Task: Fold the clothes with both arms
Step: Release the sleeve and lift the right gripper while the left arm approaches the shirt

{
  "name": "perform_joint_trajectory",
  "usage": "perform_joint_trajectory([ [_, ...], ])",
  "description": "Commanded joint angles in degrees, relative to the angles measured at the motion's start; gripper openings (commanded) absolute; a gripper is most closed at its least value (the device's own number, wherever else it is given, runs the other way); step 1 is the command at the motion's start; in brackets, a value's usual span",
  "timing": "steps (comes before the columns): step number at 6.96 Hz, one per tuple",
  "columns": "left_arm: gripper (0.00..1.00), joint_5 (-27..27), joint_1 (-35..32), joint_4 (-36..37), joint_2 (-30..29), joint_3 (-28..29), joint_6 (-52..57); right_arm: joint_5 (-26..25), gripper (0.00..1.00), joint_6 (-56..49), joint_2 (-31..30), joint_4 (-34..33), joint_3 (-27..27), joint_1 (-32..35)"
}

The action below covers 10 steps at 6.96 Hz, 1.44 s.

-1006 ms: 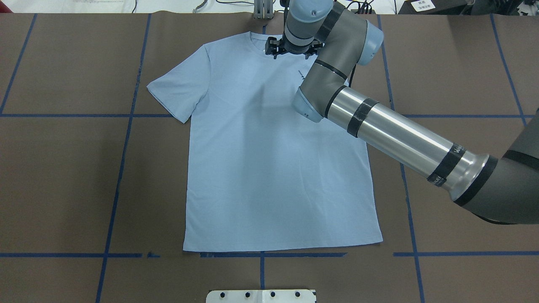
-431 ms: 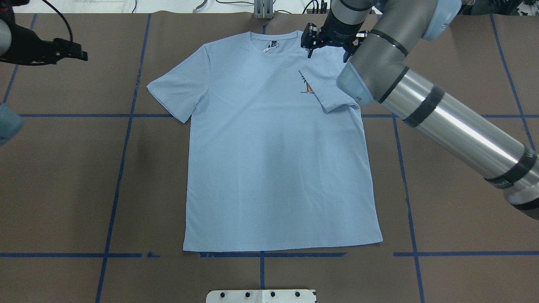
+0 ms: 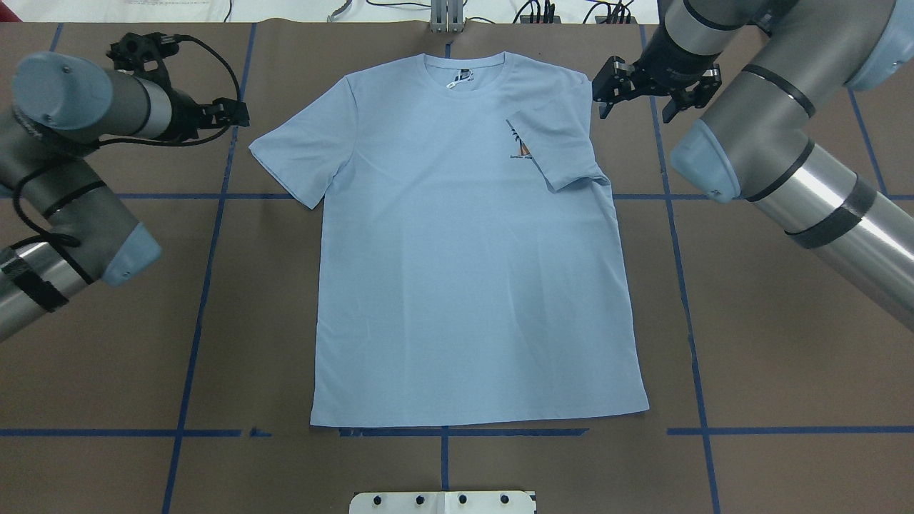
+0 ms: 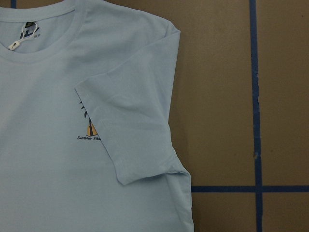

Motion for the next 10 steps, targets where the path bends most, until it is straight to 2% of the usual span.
perform_joint_trajectory([
  [1,0.94,6.5,3.4,-1.8,-3.7,6.8,-1.2,-0.5,1.00,-4.0,-1.3,-3.3,2.4,-0.7],
  [5,0.86,9.6,4.1,-2.7,-6.0,11.9,-0.4,-0.8,1.00,-3.3,-0.8,-3.0,1.3,-1.8],
  [10,0.79,9.6,4.8,-3.0,-6.4,12.4,0.4,-0.8,1.00,-3.4,-0.8,-2.9,0.5,-1.8],
])
